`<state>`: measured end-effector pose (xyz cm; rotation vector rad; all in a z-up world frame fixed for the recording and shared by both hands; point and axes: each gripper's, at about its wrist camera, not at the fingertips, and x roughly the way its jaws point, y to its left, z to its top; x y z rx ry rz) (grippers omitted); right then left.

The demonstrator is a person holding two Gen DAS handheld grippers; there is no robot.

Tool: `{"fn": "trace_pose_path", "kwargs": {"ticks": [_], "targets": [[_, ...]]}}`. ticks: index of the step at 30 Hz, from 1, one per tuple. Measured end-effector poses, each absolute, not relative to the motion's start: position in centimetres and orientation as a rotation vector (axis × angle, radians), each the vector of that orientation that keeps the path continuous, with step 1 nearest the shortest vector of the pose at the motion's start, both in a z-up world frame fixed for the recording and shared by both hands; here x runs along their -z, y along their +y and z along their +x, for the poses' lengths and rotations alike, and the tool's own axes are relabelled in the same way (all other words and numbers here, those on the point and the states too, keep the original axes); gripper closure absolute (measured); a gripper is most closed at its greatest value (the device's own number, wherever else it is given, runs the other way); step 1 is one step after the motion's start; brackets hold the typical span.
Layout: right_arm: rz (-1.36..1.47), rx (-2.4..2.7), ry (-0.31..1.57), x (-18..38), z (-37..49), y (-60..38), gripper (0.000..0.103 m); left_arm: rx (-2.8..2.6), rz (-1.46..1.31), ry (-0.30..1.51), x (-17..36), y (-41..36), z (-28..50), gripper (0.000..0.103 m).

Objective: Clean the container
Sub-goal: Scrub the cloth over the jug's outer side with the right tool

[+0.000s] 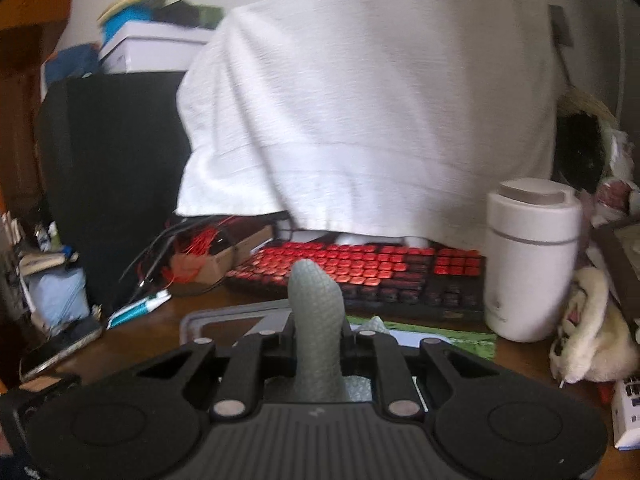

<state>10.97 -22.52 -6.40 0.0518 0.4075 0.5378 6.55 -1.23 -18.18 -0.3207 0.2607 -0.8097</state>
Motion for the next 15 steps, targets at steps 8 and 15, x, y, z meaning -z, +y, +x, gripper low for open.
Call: {"fn": "trace_pose_path", "kwargs": {"ticks": [8,15], "targets": [[0.041,-0.468,0.357,7.1,9.6,-20.5,0.086,0.808,-0.323,0.261,18.2,-1.2,6.4,0.077],[0.010,-0.581,0.323,7.4,6.9,-17.9,0.085,0.809,-0.325,0.263,18.1,-1.1,6.4,0.077]]}}
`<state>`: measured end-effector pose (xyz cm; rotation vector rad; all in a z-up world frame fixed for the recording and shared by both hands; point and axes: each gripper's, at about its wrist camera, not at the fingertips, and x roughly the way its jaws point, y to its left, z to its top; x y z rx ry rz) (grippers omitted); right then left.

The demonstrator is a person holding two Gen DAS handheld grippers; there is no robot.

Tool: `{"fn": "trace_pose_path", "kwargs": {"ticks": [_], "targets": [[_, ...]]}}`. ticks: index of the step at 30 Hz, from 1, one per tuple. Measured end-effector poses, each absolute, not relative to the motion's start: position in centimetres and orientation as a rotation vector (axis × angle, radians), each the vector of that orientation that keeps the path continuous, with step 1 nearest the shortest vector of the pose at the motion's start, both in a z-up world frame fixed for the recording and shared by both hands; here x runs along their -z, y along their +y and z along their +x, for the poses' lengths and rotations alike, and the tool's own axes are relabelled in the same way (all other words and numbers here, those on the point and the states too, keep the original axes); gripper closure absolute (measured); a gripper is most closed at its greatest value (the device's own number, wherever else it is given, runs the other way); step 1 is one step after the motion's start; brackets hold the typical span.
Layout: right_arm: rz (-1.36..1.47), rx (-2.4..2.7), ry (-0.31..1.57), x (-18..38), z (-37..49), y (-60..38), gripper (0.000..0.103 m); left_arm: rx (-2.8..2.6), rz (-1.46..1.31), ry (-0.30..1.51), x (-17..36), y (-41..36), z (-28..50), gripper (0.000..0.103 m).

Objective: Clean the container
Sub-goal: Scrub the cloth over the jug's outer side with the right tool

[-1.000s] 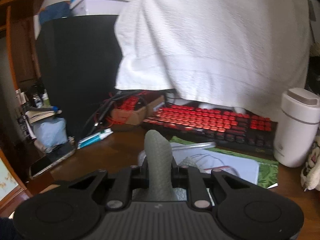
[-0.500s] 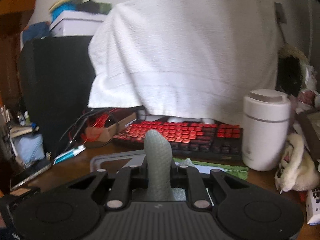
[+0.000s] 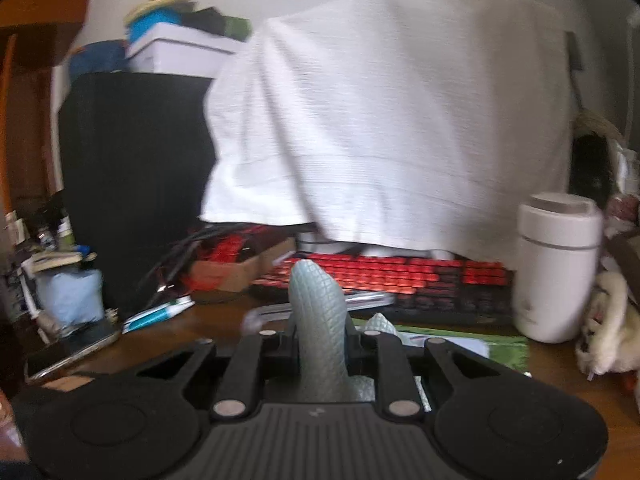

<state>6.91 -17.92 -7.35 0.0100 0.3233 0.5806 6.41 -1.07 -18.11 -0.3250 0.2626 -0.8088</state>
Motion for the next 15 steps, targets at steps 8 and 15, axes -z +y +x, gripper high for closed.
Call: {"fn": "trace_pose_path", "kwargs": {"ticks": [8,15], "targets": [[0.006,-0.625,0.313,7.4,6.8,-18.0,0.087,0.809,-0.325,0.264,18.0,-1.0,6.3,0.077],[-0.011,-0.541,0.292,7.5,7.9,-19.6,0.088,0.810,-0.325,0.267,17.9,-0.9,6.5,0.077]]}}
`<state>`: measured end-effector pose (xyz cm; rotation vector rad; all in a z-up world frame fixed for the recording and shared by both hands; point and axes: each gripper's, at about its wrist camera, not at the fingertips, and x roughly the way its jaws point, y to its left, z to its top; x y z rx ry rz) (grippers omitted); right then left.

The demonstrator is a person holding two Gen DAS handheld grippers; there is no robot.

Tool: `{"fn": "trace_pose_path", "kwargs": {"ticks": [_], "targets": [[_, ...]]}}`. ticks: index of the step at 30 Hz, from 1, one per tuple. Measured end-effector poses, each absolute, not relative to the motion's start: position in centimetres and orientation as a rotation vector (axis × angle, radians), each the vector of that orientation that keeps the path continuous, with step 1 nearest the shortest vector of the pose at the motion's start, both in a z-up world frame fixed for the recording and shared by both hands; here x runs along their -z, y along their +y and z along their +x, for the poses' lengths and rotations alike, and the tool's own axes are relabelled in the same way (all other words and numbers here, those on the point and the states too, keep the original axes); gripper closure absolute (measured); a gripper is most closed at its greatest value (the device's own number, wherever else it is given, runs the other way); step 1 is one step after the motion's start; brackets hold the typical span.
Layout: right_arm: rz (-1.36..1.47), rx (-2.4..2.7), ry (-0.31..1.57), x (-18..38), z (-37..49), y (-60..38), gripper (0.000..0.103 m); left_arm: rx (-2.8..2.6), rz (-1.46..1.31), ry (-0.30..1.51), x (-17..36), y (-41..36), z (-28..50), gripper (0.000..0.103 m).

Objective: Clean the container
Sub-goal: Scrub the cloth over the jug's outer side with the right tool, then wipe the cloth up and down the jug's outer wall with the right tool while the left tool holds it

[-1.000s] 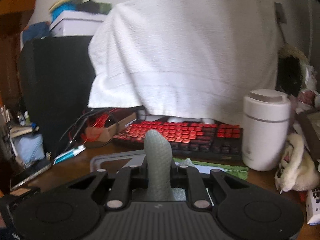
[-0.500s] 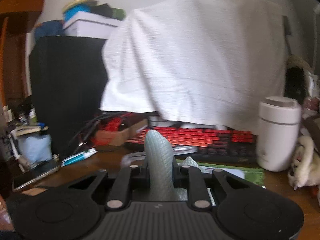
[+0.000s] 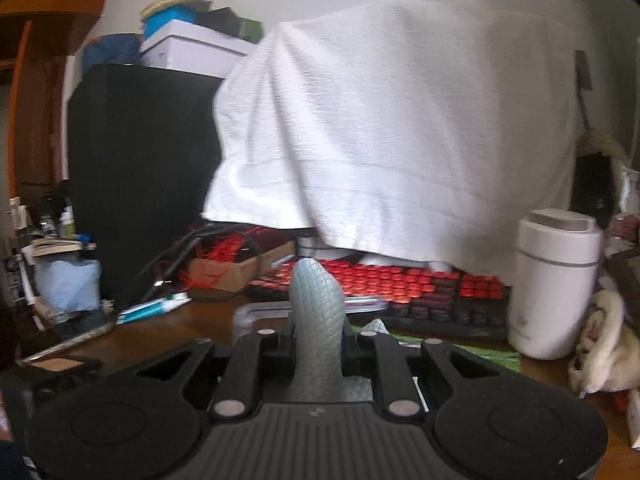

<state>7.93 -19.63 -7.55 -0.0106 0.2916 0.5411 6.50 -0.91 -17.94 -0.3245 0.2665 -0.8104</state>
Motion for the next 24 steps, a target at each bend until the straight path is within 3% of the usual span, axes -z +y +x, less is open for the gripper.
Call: {"fn": "trace_pose_path", "kwargs": {"ticks": [15,24], "targets": [[0.115,-0.527,0.278,8.3,7.9,-20.5,0.087,0.812,-0.325,0.266,17.9,-0.8,6.6,0.077],[0.025,-0.621,0.243,8.3,5.3,-18.5,0.085,0.812,-0.325,0.266,17.9,-0.9,6.8,0.077]]}}
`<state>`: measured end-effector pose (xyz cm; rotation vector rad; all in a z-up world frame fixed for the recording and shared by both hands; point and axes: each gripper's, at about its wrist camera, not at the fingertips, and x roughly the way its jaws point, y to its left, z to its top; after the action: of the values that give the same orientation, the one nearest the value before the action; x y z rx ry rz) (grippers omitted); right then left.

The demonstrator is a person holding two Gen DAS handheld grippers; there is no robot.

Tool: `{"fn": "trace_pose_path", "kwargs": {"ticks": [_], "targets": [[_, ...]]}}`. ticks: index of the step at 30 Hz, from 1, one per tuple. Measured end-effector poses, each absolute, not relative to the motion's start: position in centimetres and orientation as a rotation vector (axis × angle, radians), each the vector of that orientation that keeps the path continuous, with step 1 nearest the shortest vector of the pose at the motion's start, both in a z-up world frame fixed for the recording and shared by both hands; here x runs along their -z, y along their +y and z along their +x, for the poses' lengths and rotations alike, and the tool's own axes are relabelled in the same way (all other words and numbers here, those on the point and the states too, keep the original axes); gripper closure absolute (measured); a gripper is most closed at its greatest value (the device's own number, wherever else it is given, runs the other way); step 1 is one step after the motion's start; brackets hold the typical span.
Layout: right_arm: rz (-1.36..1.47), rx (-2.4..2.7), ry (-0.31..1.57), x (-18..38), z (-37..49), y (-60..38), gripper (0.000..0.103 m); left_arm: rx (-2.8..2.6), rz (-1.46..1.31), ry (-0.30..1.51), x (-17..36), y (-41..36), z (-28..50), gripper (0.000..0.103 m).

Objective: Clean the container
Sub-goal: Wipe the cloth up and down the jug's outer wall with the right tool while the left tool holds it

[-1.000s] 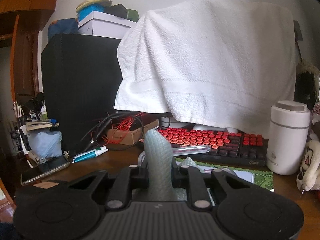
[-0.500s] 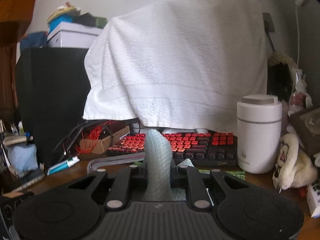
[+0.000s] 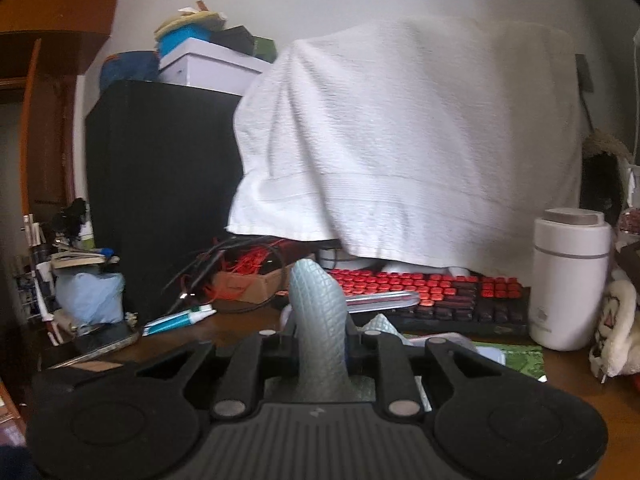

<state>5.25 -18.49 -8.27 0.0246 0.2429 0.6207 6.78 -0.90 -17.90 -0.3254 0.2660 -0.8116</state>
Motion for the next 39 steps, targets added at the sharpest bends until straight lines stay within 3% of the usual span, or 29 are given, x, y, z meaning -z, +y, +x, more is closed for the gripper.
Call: {"fn": "trace_pose_path", "kwargs": {"ticks": [14,29,39], "targets": [[0.115,-0.526,0.250,8.6,8.3,-22.2,0.089,0.811,-0.323,0.265,18.0,-1.0,6.8,0.077],[0.096,-0.625,0.203,9.1,4.4,-19.4,0.085,0.809,-0.323,0.264,18.0,-1.2,6.6,0.077],[0.095,-0.608,0.184,9.2,5.5,-20.7,0.089,0.807,-0.326,0.264,17.9,-1.1,6.6,0.077]]}}
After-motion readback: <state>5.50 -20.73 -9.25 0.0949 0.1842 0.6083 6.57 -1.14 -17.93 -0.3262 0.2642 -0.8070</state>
